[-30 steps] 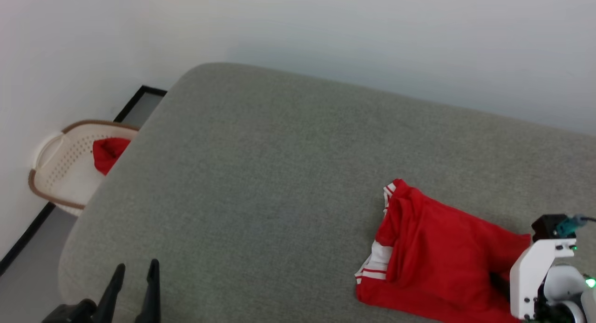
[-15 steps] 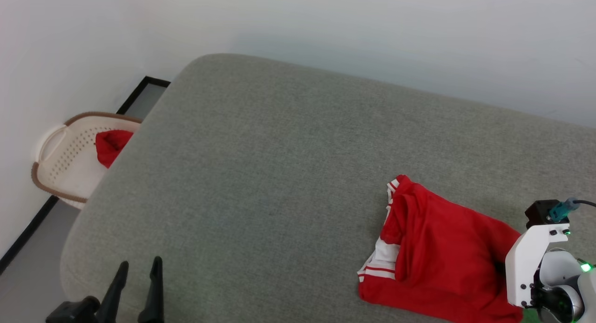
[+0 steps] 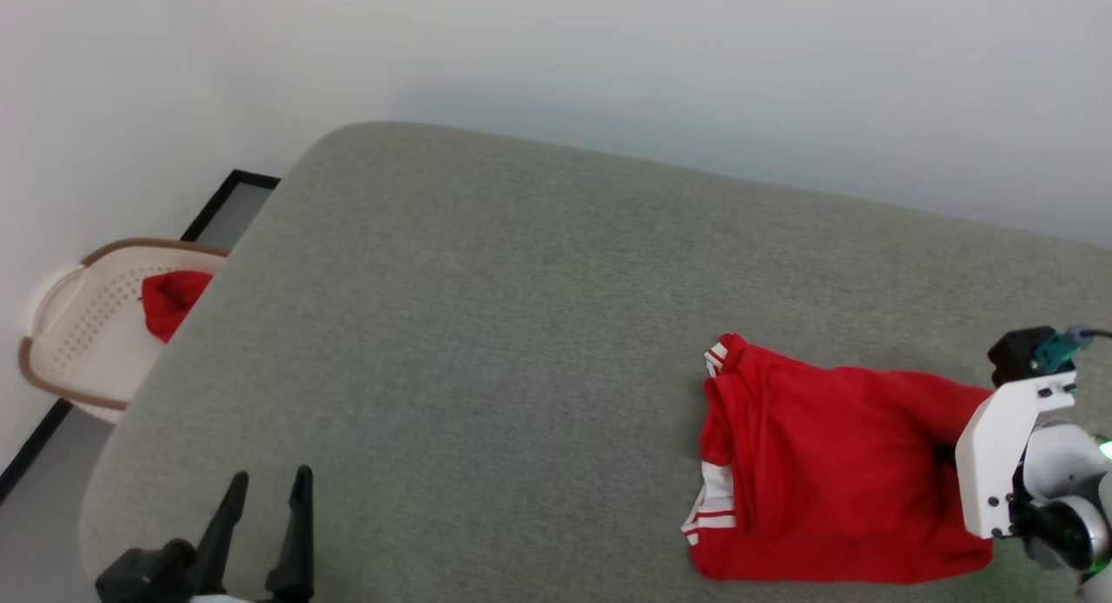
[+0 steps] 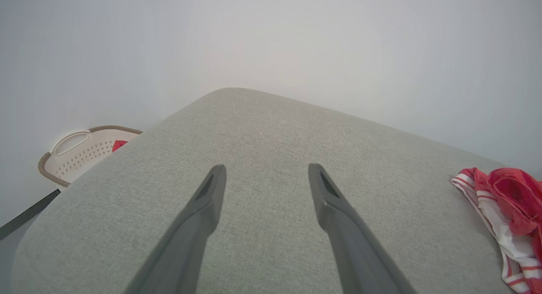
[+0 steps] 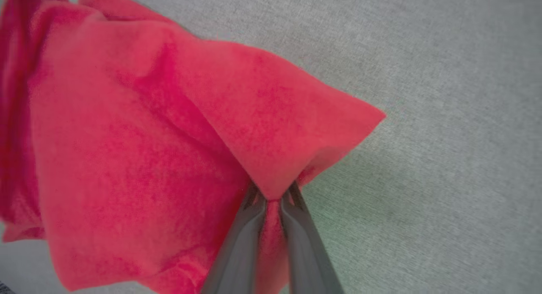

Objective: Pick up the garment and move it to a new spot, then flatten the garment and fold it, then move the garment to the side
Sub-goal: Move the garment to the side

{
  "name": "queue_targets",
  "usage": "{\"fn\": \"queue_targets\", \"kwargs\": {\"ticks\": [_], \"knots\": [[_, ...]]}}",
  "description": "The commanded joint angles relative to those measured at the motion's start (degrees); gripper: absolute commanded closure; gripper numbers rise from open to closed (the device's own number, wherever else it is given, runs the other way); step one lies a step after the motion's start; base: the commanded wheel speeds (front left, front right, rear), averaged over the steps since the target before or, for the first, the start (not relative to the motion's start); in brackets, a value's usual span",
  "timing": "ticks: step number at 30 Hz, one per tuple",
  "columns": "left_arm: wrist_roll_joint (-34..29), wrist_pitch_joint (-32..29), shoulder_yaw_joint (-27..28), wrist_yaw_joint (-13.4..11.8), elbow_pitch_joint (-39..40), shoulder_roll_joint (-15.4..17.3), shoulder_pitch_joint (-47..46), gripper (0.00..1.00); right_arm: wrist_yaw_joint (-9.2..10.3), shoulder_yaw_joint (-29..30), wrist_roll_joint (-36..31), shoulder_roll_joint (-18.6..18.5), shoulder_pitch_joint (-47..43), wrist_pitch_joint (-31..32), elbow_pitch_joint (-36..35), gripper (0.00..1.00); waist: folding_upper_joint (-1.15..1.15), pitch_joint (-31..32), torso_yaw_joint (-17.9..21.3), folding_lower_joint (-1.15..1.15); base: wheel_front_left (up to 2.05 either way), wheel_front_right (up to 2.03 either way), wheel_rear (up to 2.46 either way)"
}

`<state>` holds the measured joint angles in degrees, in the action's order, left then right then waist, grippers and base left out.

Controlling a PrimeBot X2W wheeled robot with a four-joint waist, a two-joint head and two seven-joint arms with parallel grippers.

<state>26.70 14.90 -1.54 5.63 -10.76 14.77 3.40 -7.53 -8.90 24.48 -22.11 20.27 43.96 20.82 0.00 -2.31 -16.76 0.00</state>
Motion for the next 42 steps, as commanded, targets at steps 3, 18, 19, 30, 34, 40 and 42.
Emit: {"fn": "queue_targets", "kwargs": {"ticks": [3, 18, 19, 30, 34, 40, 42], "knots": [[-0.72, 0.27, -0.40, 0.37, 0.31, 0.23, -1.14, 0.00, 0.08, -0.73, 0.68, -1.63, 1.05, 0.46, -1.35, 1.00, 0.00, 0.27, 1.58, 0.00, 0.00, 0.00, 0.00], [-2.27, 0.28, -2.83, 1.33, 0.29, -0.19, -7.75, 0.00, 0.08, -1.77, 2.28, -9.81, 6.03, 0.48, -5.36, 1.00, 0.00, -3.39, 11.23, 0.00, 0.00, 0.00, 0.00], [-2.45, 0.28, -2.96, 1.44, 0.37, -0.13, -8.34, 0.00, 0.08, -1.76, 2.20, -10.13, 6.43, 0.41, -5.49, 1.00, 0.00, -3.76, 12.06, 0.00, 0.00, 0.00, 0.00], [-3.31, 0.20, -3.36, 1.76, 0.58, 1.44, -13.58, 0.00, 0.08, -3.54, 2.60, -14.02, 12.14, -2.44, -4.38, 1.00, 0.00, -8.46, 21.62, 0.00, 0.00, 0.00, 0.00], [-3.56, 0.20, -4.26, 1.89, 0.33, 2.40, -15.98, 0.00, 0.08, -4.38, 2.39, -15.65, 14.46, -4.67, -2.11, 1.00, 0.00, -10.26, 24.31, 0.00, 0.00, 0.00, 0.00], [-3.60, 0.21, -6.26, 1.85, -0.27, 3.87, -19.94, 0.00, 0.08, -6.61, 2.55, -17.50, 18.55, -8.58, 1.89, 1.00, 0.00, -13.25, 27.88, 0.00, 0.00, 0.00, 0.00], [-3.59, 0.21, -7.00, 1.87, -0.45, 4.41, -21.39, 0.00, 0.08, -7.45, 2.63, -18.09, 19.95, -10.11, 3.50, 1.00, 0.00, -14.25, 28.79, 0.00, 0.00, 0.00, 0.00]]}}
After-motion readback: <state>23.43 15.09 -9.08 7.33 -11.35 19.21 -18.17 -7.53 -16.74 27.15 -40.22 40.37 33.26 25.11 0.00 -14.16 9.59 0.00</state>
